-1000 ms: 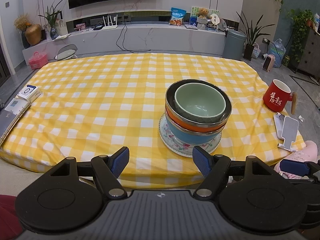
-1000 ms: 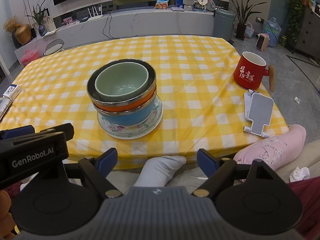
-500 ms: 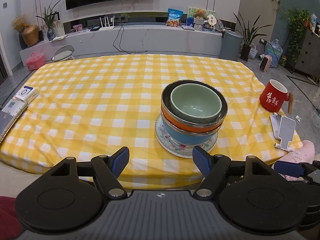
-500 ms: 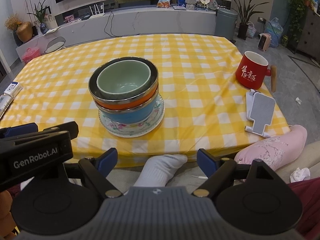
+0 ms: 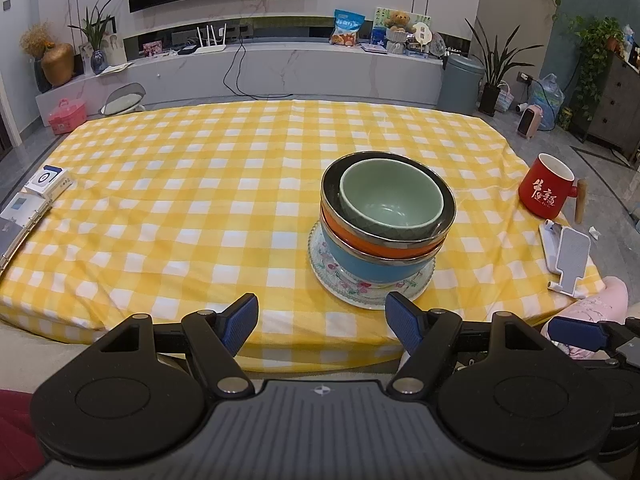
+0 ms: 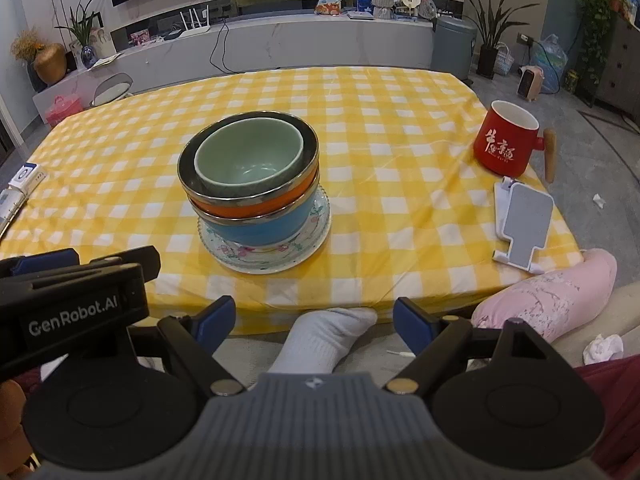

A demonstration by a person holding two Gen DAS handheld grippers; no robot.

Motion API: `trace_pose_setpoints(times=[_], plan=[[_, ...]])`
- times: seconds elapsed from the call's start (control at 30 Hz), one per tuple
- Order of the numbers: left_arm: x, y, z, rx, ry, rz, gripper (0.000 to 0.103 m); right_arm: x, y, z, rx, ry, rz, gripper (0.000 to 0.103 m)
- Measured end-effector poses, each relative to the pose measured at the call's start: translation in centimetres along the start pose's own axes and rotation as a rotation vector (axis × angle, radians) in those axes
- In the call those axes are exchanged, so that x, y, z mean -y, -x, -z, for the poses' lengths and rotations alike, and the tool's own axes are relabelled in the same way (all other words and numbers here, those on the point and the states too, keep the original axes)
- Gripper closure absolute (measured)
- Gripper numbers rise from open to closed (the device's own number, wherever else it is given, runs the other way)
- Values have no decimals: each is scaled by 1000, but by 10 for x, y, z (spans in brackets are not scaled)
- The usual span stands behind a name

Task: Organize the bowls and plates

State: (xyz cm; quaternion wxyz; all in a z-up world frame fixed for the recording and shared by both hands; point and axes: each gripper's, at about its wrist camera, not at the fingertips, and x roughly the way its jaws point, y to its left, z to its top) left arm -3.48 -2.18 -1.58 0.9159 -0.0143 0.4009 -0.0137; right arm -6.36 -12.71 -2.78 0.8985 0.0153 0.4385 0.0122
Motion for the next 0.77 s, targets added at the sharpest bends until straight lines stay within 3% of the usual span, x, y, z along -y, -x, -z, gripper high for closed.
trace_pose_setpoints(times=[0.77], plan=[[1, 1, 1, -3, 4, -1, 17, 0, 1, 2, 23, 6, 15, 19]])
